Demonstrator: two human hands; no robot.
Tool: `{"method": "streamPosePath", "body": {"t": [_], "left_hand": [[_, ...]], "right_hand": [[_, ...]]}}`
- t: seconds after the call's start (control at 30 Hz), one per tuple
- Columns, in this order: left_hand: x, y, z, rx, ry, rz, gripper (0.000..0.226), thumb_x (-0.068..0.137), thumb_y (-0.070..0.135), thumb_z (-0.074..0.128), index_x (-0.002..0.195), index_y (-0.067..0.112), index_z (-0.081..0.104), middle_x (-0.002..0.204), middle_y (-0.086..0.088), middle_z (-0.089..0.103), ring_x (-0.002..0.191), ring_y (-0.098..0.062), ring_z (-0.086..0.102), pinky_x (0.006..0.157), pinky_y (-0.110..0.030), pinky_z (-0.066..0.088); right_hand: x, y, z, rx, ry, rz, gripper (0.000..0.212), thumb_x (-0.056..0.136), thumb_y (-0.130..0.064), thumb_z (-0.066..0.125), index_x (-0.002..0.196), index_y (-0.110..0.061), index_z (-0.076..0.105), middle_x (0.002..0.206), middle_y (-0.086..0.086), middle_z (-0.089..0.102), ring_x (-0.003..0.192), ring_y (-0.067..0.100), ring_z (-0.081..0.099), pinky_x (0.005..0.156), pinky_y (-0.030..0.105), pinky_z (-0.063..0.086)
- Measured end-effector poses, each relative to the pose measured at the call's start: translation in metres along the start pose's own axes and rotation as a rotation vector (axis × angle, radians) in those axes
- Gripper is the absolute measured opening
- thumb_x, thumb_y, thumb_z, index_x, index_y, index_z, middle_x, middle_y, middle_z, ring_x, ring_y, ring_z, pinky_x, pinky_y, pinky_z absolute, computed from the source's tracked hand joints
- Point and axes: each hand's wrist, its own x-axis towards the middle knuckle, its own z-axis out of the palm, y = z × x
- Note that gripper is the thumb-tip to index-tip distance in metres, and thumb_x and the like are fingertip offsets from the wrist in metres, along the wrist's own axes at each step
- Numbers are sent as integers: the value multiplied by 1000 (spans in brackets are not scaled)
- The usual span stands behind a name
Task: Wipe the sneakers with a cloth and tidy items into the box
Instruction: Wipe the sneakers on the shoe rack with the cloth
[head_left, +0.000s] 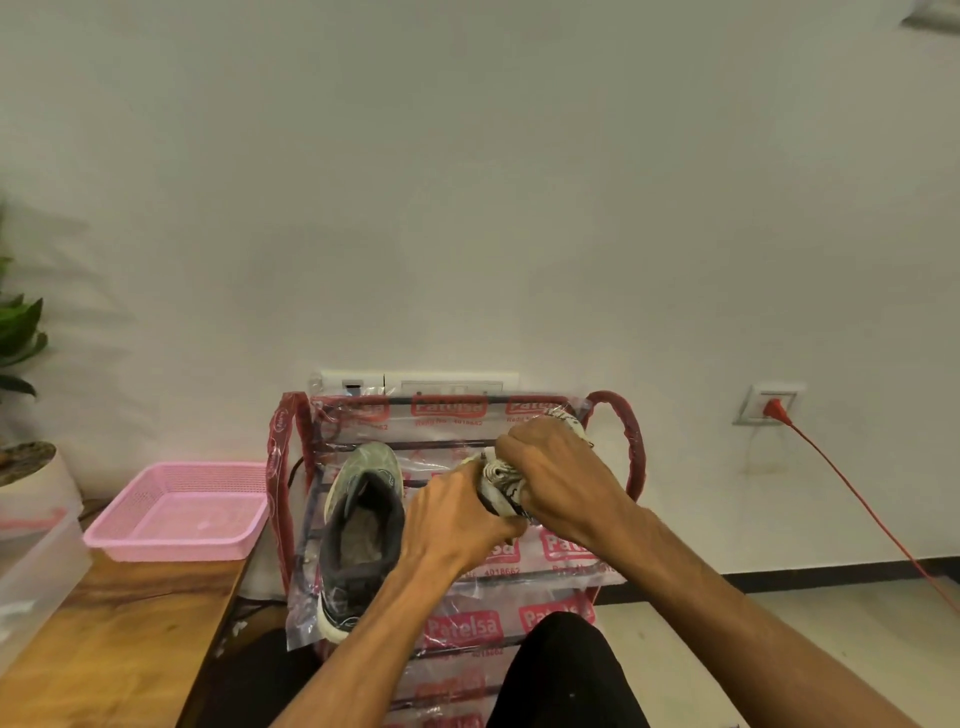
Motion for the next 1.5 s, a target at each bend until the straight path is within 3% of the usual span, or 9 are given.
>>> {"method": "streamPosePath", "body": {"t": [0.13,0.27,0.4,0.6,0.87,1.0,1.13,1.37,1.5], "left_hand": [[6,2,-3,12,8,33,47,65,53,71,106,33,58,70,13,59,59,-4,54,47,-15,32],[8,3,0,26,60,-16,54,60,61,67,105,32,58,80,12,63,68,-7,58,50,-18,36],[9,-2,5,15,101,-92,60,62,66,65,108,28,59,87,9,67,74,-10,62,57,-21,45],[9,-1,9,-49,152,-149,62,57,72,54,104,31,58,86,7,68,76,-15,64,66,-33,56],[2,-2,9,-40,123,-109,77,59,74,61,120,29,50,100,7,67,87,-17,65,70,-34,54],[3,-1,9,55,143,-100,74,66,69,67,121,24,49,103,3,69,90,-20,66,68,-30,50],[3,-1,10,54,179,-107,71,64,72,61,117,26,51,98,3,70,87,-19,67,66,-30,49],[0,-3,12,34,228,-163,57,73,60,62,116,23,52,98,1,68,89,-22,65,64,-28,42],[-4,-7,13,5,248,-185,61,71,65,61,116,25,51,96,1,69,88,-22,66,65,-29,45]], "right_hand": [[-10,2,-5,6,-47,-58,15,79,-7,53,87,-15,63,83,1,66,79,18,55,86,35,47],[-16,14,-16,191,242,134,21,82,-13,44,87,-14,64,87,2,66,82,17,53,81,32,45],[-27,24,-14,350,492,426,32,83,3,50,108,-12,64,101,0,62,91,15,52,81,36,51],[-42,5,16,369,156,431,53,93,-6,58,138,-29,42,132,-1,56,110,14,59,93,26,50],[-27,-2,20,474,158,344,43,89,-3,63,127,-22,63,118,-3,67,98,2,57,83,3,42],[-30,-4,30,361,122,250,48,90,4,60,134,-15,59,131,2,56,118,15,52,100,21,45],[-31,-1,32,229,108,185,48,84,3,69,130,-9,61,125,10,58,110,26,57,85,35,57],[-26,-24,36,324,144,368,50,91,2,53,139,-13,53,135,2,50,119,15,45,94,17,38],[-23,-15,42,301,128,315,51,85,7,58,132,-12,60,129,4,55,113,20,52,89,24,47]]}}
